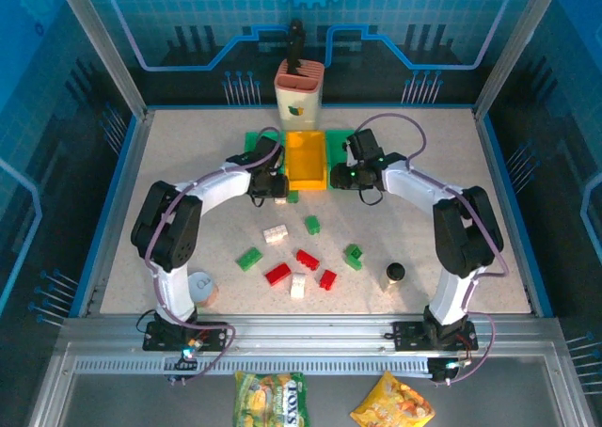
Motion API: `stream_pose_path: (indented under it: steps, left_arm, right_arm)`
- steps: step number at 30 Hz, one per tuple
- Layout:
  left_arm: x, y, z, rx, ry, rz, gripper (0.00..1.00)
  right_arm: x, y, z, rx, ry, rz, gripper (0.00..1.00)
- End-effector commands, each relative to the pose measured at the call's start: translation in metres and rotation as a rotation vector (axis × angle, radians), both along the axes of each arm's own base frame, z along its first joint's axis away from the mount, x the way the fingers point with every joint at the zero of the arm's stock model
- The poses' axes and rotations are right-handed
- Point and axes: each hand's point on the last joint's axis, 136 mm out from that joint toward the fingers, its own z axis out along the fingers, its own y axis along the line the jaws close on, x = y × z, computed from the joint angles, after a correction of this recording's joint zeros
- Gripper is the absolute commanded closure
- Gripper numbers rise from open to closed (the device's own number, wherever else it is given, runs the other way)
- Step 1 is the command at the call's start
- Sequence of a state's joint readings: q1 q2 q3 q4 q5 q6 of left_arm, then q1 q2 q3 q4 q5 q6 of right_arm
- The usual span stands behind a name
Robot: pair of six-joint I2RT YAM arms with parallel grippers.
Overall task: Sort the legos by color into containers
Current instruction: Move the container to the top-center of the table, then pick up the lego from the center of the table.
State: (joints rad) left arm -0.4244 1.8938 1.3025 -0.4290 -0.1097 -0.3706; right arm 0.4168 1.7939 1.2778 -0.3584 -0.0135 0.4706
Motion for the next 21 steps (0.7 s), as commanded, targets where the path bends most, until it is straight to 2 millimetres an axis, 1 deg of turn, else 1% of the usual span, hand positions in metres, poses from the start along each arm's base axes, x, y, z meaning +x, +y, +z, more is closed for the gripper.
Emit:
stream_pose_path:
  steps: [1,10,12,21]
  left_arm:
    - [-0.011,0.006,0.002,0.059,-0.001,0.055,0.54]
    - [-0.013,0.003,-0.015,0.093,0.017,0.058,0.52]
    - [-0.013,-0.001,-0.019,0.08,0.026,0.047,0.52]
    - [-0.016,-0.004,-0.035,0.087,0.053,0.039,0.52]
  right_arm:
    - [-0.007,-0.012,0.018,-0.002,-0.025,-0.02,0.6]
    - [-0.021,-0.026,0.038,-0.04,-0.061,-0.021,0.6]
    - [-0.023,-0.029,0.041,-0.04,-0.071,-0.026,0.6]
    - [-0.024,-0.029,0.044,-0.039,-0.07,-0.023,0.59]
